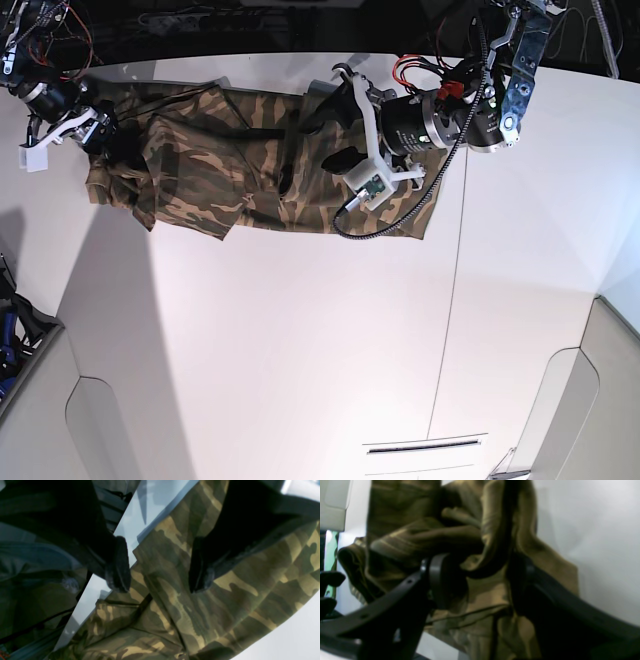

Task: Fold the T-shirt properly
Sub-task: 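Fold the strip end with the left gripper toward the right gripper, then lift the strip end with the right gripper and fold it over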

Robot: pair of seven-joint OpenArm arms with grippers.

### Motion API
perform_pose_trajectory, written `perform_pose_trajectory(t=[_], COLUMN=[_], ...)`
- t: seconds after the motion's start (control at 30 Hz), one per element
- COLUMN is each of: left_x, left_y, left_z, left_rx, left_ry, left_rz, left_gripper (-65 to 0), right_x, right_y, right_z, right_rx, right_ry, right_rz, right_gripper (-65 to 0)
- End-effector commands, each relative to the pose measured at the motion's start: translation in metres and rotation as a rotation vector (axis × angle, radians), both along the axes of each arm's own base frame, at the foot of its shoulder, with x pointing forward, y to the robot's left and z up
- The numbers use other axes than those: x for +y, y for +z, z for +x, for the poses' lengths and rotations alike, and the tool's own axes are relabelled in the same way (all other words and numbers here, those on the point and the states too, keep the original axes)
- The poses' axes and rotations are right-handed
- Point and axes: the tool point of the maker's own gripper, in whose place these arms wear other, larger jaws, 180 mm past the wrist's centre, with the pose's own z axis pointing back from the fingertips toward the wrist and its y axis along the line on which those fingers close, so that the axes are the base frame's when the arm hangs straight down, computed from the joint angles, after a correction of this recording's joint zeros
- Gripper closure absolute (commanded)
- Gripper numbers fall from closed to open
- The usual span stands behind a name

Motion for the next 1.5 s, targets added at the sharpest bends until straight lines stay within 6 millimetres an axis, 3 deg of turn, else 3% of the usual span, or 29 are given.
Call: perform_pose_trajectory(t=[0.0,0.07,0.2,0.23,0.43,0.57,0.7,0.83,1.0,1.17,1.3,1.47], left_x=[-0.003,-0.003,-0.002,-0.001,0.014,0.041,0.081,0.111,0.116,0.121,0.129,0.132], left_y=[0.01,0.011,0.011,0.011,0.019,0.026,0.025,0.021,0.007,-0.022,-0.052,-0.067], left_z=[0.005,0.005,0.006,0.006,0.02,0.038,0.051,0.053,0.033,0.01,-0.002,-0.008], left_rx=[-0.028,-0.028,-0.029,-0.031,-0.049,-0.077,-0.079,-0.056,-0.002,0.094,0.208,0.272], left_ry=[0.002,0.002,0.005,0.007,0.065,0.157,0.254,0.324,0.341,0.37,0.41,0.444], left_rz=[-0.031,-0.031,-0.032,-0.032,-0.046,-0.043,0.026,0.085,0.091,0.081,0.059,0.017], left_gripper=[-40.0,-40.0,-39.9,-39.9,-39.9,-39.9,-39.9,-39.9,-39.9,-39.9,-39.9,-39.9], right_x=[0.001,0.004,0.002,0.001,-0.013,-0.036,-0.052,-0.043,-0.015,0.036,0.091,0.16], right_y=[-0.003,-0.005,-0.01,-0.009,-0.002,0.013,0.04,0.081,0.129,0.16,0.167,0.158], right_z=[-0.005,-0.006,-0.009,-0.008,0.0,0.015,0.031,0.046,0.056,0.056,0.054,0.051], right_rx=[0.031,0.036,0.058,0.055,0.026,-0.004,-0.043,-0.134,-0.28,-0.415,-0.467,-0.464], right_ry=[0.031,0.038,0.037,0.035,0.027,0.027,0.06,0.141,0.218,0.248,0.296,0.415], right_rz=[-0.019,-0.019,-0.043,-0.044,-0.078,-0.134,-0.2,-0.236,-0.281,-0.235,-0.124,-0.038], right_gripper=[-34.6,-30.3,-3.2,0.0,0.0,0.0,0.0,0.0,0.0,0.0,0.0,0.0])
